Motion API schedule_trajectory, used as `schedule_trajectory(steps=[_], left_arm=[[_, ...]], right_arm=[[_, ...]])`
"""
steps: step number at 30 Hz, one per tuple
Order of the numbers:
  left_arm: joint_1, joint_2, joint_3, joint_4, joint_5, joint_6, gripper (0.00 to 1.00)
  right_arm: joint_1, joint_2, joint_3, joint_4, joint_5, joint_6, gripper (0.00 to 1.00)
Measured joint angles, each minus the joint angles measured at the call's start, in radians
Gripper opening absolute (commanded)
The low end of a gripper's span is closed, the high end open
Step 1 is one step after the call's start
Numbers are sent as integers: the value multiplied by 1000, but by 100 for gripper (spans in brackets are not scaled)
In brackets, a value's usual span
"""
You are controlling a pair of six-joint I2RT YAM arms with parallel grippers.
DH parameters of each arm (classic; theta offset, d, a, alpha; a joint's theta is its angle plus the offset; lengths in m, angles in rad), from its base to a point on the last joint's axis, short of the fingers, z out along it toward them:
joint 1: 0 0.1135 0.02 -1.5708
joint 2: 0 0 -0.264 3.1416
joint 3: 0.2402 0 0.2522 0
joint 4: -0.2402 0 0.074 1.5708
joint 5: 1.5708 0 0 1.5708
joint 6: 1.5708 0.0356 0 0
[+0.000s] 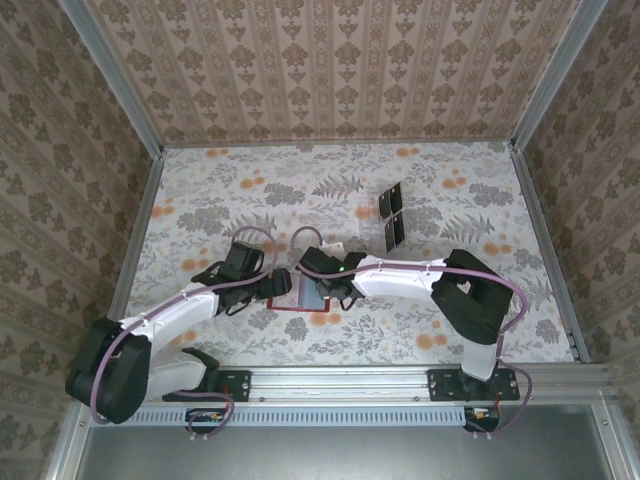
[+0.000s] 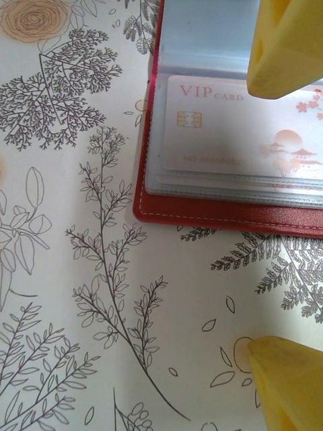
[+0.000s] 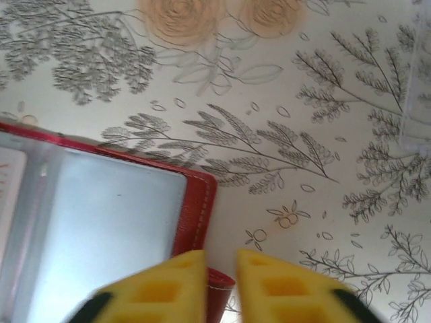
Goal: Put the credit cards into the card holder
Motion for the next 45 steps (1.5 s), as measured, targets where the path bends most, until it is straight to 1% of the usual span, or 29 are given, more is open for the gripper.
schedule_trajectory(steps=[3,10,12,14,21,26,31,40,45], left_arm=[[-4,8,1,7,11,3,100],[-23,34,13,51,37,4,100],[-27,48,16,67,41,4,100],[-29,65,17,79,47,4,100],[-42,107,17,116,55,3,100],[-52,113,21,121,54,3,100],[-72,124,22,145,57,3,100],[-82,122,22,154,53,-3,100],[-94,53,13,170,49,-37,100]], right_arm=[[-3,-5,-44,10,3,5,0],[-32,-47,-116,30,3,9,0],[-37,-66,-128,45,1,11,11],[-37,-87,-140,66,-7,16,17],[-37,-148,-211,167,-78,53,17],[-37,-148,-274,277,-153,98,18],[-37,-121,-301,362,-200,143,18],[-43,-109,-303,390,-208,169,17],[-51,-108,-303,396,-222,169,17]])
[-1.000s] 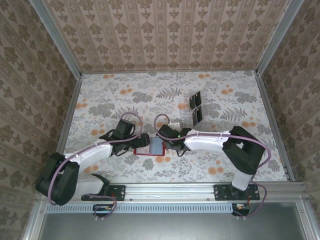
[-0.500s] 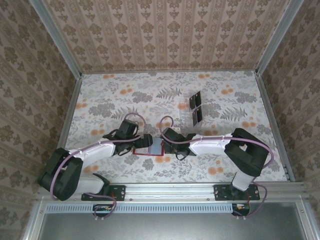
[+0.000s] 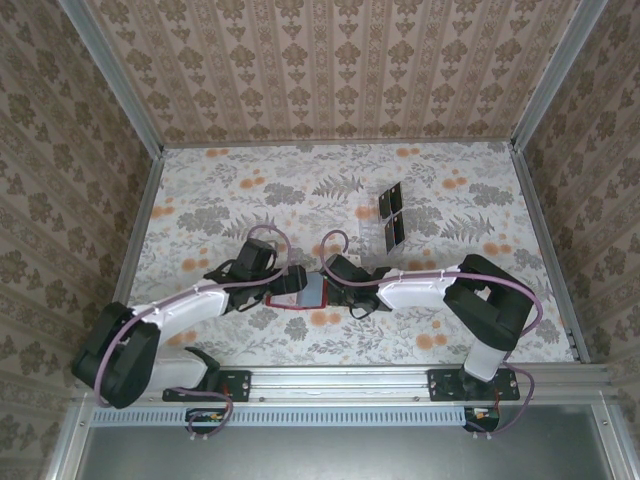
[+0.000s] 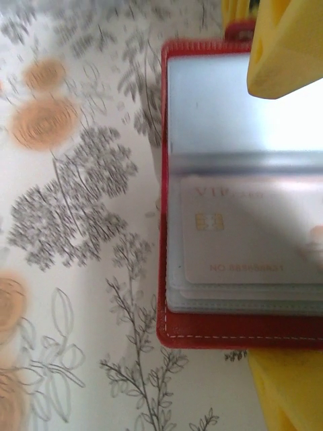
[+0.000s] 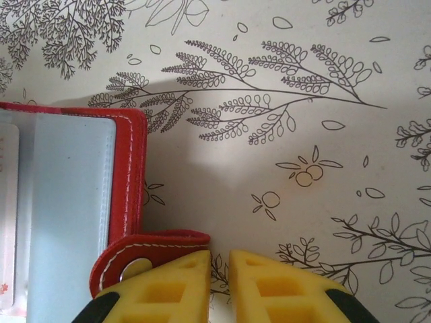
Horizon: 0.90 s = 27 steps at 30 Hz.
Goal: Put the credit cards into the card holder
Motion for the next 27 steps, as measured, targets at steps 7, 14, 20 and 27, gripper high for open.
schedule_trajectory(steps=[7,14,20,27], left_arm=[[-67,-118,-15,74,19,-64,100],[-162,-136,-23,134,12,-113,100],[-217,-75,-23,191,-8,-131,100],[-240,10,-24,248,-26,-142,100]], right_arm=[[-8,6,0,21,-14,0,17],[-26,7,0,31,-40,-4,18],[-58,-60,-22,12,-53,-13,27],[-121,-248,-98,-23,-33,-13,30]])
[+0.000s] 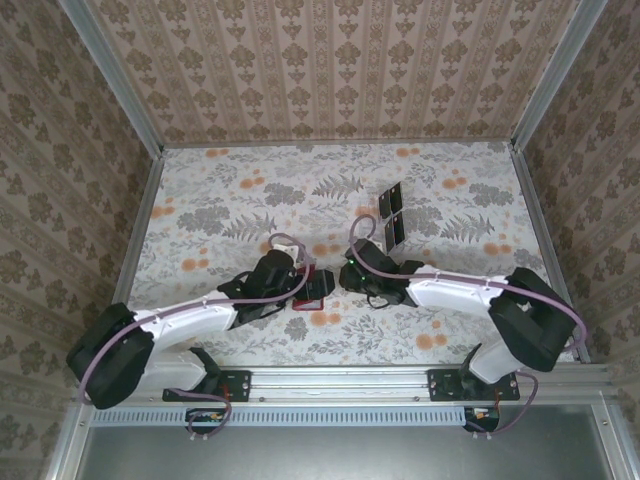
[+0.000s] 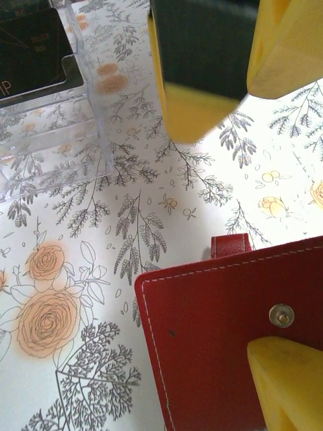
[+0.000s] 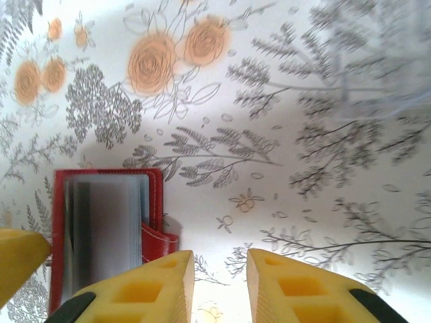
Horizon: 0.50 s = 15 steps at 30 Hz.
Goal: Put the credit cards into the card holder
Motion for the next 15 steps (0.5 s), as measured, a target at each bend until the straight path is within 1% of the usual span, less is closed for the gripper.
schedule_trajectory(steps=[5,9,12,15], left_arm=[[-7,40,-15,38,-13,-3,100],[-7,48,-26,46,-26,-3,100],[-6,18,-31,32,-47,-3,100],[5,-51,-33,-2,-66,5,100]], right_arm=[[-5,-23,-13,-19,2,-19,39],[-5,12,-9,-17,-8,-22,44],[0,73,12,-19,-22,-21,46],[14,134,54,-19,-24,-21,47]])
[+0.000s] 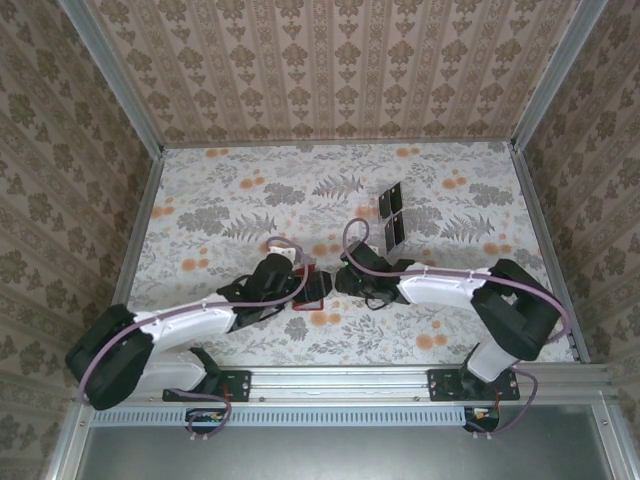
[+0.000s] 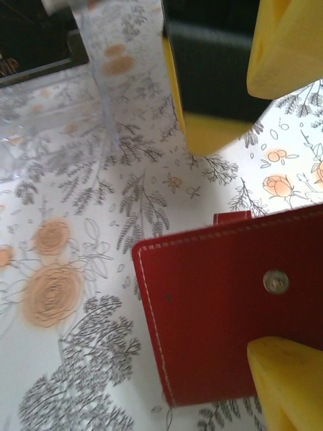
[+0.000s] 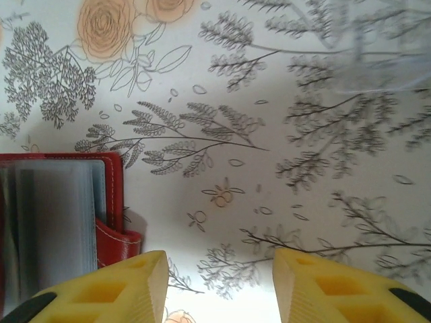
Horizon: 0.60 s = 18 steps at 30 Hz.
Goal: Put the credit cards into the card holder
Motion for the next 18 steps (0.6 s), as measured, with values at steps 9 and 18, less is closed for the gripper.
schedule_trajectory(steps=[9,18], left_arm=[[90,-177,-1,-209,-51,54,100],[113,-219,-7,-449,-101,81,100]], right_arm=[[45,101,92,1,-7,3,46],[61,151,135,-3,-7,2,44]])
